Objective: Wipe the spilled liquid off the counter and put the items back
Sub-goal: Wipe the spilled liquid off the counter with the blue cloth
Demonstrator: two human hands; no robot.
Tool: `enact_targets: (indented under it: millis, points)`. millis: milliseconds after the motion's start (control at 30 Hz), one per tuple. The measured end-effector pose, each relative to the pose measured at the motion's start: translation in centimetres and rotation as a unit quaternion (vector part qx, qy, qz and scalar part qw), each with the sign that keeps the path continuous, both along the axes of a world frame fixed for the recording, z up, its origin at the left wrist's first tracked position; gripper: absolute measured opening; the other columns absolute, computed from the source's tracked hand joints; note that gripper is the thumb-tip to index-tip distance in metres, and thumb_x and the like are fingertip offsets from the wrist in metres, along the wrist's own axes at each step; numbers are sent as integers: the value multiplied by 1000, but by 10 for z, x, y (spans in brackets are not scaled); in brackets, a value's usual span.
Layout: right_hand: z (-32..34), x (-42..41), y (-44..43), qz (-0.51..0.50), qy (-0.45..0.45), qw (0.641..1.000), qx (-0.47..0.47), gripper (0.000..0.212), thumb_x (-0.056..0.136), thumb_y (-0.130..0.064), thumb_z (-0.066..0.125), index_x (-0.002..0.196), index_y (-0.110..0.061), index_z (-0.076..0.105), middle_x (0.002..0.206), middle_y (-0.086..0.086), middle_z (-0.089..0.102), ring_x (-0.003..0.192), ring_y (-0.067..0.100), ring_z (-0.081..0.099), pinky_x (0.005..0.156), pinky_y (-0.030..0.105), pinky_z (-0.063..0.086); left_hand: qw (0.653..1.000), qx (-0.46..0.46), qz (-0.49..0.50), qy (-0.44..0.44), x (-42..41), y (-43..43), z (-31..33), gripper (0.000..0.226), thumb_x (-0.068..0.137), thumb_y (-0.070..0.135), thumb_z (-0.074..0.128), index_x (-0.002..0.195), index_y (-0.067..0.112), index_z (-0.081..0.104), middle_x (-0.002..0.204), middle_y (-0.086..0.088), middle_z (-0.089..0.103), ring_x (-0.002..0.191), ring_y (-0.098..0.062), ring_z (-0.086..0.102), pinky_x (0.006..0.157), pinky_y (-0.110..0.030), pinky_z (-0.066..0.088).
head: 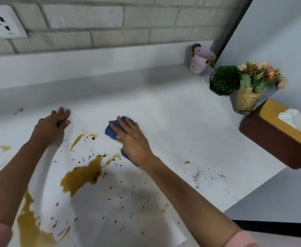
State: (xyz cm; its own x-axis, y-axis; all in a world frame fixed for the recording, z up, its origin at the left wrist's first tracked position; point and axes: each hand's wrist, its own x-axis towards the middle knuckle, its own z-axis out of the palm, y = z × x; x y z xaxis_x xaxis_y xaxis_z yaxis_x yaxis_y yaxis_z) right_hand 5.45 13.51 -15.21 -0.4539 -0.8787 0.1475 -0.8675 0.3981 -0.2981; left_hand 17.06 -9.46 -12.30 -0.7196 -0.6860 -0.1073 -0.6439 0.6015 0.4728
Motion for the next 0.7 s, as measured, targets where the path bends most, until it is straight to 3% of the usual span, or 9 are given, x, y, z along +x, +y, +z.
enact_targets:
  millis: [100,233,300,400,467,567,633,700]
  points:
    - [7,-30,48,-39,-29,998,-27,88,62,2,67,143,-15,36,154,11,28,144,30,20,114,39,14,1000,5,2,4,2,1,2,43,96,25,49,139,21,45,147,-13,41,137,-35,34,111,-43,28]
    - [16,-108,70,-207,14,977,39,66,88,-7,54,147,-17,26,158,9,15,146,29,12,117,44,16,1000,-7,-11,-11,1,1,4,44,97,25,47,140,21,43,148,-13,39,135,-36,36,109,-42,28]
    - [17,-115,41,-233,28,971,54,64,91,-11,51,148,-17,24,159,8,13,145,29,11,116,42,15,1000,-1,-5,-23,1,0,4,44,97,26,46,141,23,42,149,-14,38,136,-36,34,110,-43,28]
    - [10,-75,-18,-145,21,988,38,80,79,-14,66,147,-15,25,158,11,14,145,30,11,116,37,7,1000,6,3,-26,0,0,3,44,97,27,46,140,25,42,146,-16,41,135,-39,35,109,-44,30]
    - [3,-32,-44,-55,19,998,13,88,65,-9,75,143,-9,35,154,16,26,142,34,20,112,32,4,1000,8,4,-22,1,0,5,44,96,27,48,140,25,43,147,-14,41,137,-36,34,110,-43,30]
    - [5,3,-34,42,-7,999,-24,78,64,-2,70,137,-6,44,149,20,35,139,33,29,112,29,3,1000,14,-1,-20,2,-2,7,45,95,28,50,140,24,43,147,-13,41,138,-34,32,111,-42,28]
    - [6,-9,1,56,-21,998,-23,78,63,2,65,137,-7,45,149,19,35,140,31,29,116,35,11,1000,19,-3,-19,3,-1,8,46,95,28,49,140,23,42,148,-13,40,138,-34,32,112,-42,28]
    - [7,-40,37,-10,-23,999,-20,79,64,1,60,139,-14,43,151,14,33,142,30,25,115,40,16,1000,19,-3,-15,3,-1,8,46,96,28,48,141,23,41,148,-13,39,138,-35,32,112,-42,27]
